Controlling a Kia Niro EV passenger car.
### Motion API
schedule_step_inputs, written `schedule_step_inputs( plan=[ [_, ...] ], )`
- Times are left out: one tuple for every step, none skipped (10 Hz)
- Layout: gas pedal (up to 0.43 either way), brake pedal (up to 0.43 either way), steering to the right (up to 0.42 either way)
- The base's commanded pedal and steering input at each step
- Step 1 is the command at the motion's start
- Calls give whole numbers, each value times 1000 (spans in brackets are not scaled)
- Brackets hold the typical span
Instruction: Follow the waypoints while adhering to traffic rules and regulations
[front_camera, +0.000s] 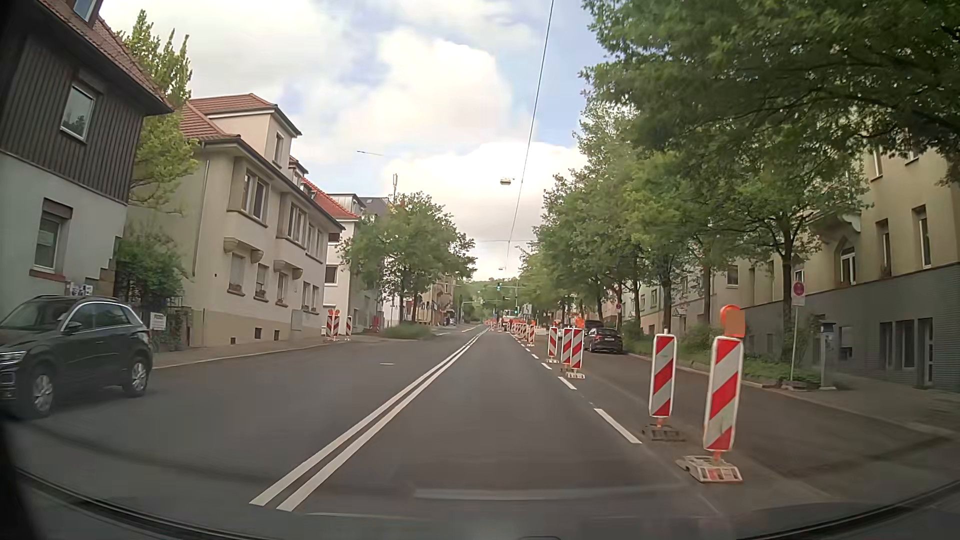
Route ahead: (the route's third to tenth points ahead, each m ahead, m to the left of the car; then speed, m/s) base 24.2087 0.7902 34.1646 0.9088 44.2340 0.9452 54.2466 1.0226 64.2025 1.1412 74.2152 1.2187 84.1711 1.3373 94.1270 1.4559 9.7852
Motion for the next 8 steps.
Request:
schedule_step_inputs(
  plan=[
    [110,0,7],
    [118,0,5],
    [118,0,0],
    [118,0,-2],
    [130,0,-2],
    [130,0,-2],
    [130,0,-2],
    [130,0,-2]
  ],
)
